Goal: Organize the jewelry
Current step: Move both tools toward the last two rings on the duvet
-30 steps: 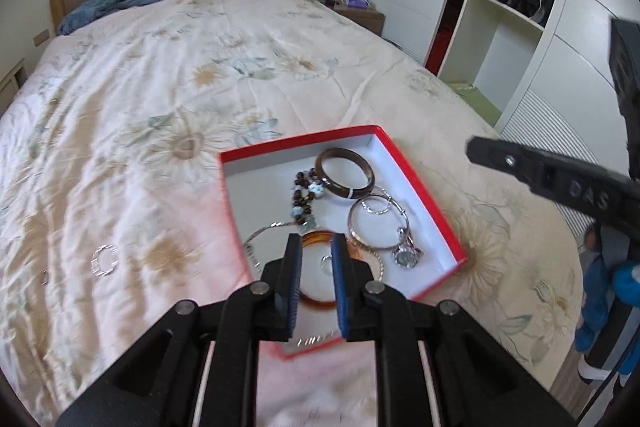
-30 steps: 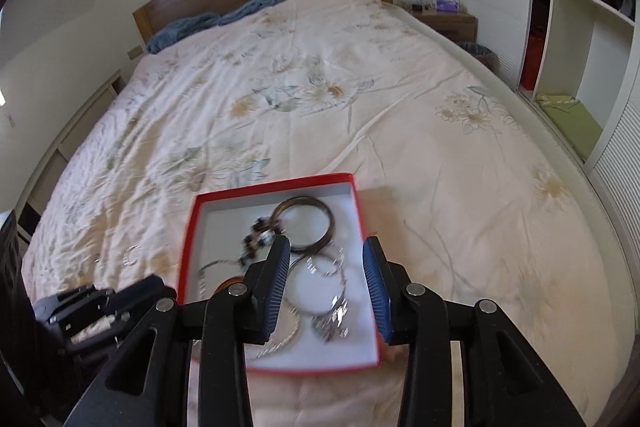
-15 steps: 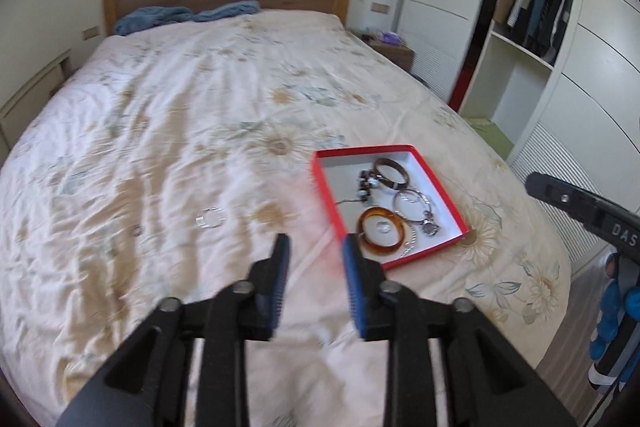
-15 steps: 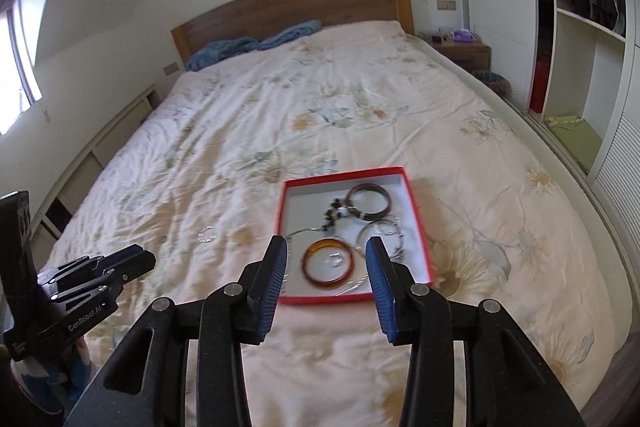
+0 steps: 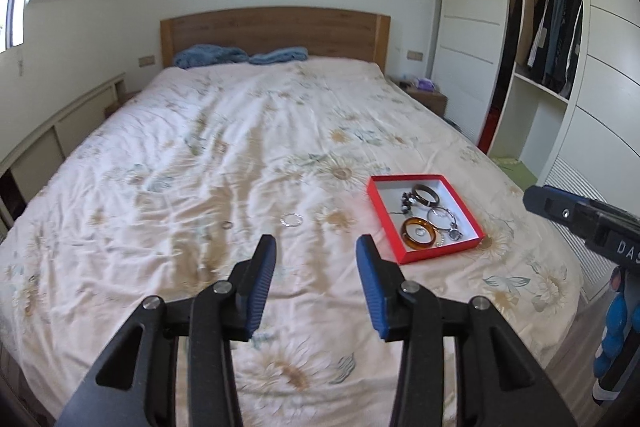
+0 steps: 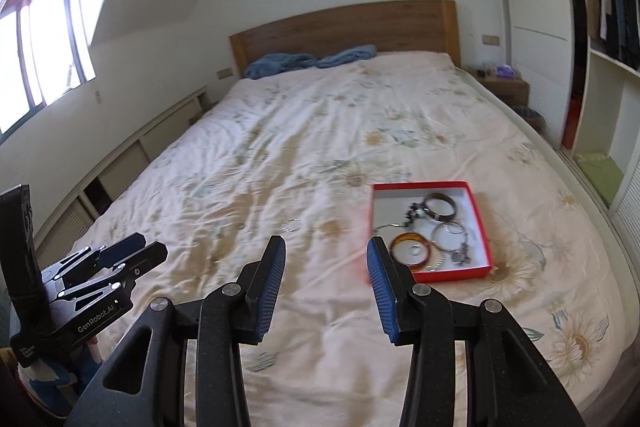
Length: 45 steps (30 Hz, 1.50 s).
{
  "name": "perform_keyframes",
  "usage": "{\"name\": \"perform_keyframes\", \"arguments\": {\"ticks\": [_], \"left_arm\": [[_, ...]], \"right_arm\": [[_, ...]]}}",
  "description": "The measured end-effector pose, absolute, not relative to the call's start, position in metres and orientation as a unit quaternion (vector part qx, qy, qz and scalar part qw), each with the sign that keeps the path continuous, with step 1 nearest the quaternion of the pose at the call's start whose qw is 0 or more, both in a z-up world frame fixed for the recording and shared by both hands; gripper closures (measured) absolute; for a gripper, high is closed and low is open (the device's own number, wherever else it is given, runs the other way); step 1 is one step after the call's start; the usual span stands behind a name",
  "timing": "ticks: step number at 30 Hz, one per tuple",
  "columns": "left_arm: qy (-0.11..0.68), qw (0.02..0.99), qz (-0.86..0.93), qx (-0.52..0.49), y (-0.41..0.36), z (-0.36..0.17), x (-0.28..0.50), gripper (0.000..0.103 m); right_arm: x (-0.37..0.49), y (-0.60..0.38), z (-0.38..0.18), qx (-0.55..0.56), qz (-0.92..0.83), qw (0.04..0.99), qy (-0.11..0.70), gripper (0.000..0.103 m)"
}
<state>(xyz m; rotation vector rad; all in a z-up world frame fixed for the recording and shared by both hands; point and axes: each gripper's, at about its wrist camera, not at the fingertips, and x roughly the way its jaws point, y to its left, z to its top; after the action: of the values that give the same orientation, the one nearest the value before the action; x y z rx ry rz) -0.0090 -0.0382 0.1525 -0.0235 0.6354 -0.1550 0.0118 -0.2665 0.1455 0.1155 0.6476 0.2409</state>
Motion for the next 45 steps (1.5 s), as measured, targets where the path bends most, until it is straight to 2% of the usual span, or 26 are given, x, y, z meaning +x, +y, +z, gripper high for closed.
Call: {"name": "perform_keyframes", "arguments": {"ticks": [12,23,37,45], "left_arm": [[0.282,0.959,-0.039,-0.018,-0.008,0.169,-0.053,0.063],[0.287,0.958,-0.001,-0.02,0.006,0.157,-0.042,0.062],[0.372,0.924,0.014,-0.084,0.05,0.073,0.041,0.062],[0.41,0.906,-0.013,-0.101,0.053,0.021,0.123,0.063]], "right_arm": [[-0.025,-0.225,0.153,0.031,0.153,0.94,0.303,0.061],[-0.012,-0.22,0.144,0.032,0.162,0.935,0.313,0.058],[0.073,-0.208,0.074,0.021,0.178,0.905,0.385,0.058],[0.152,-0.197,0.025,0.015,0.197,0.88,0.431,0.062]]}}
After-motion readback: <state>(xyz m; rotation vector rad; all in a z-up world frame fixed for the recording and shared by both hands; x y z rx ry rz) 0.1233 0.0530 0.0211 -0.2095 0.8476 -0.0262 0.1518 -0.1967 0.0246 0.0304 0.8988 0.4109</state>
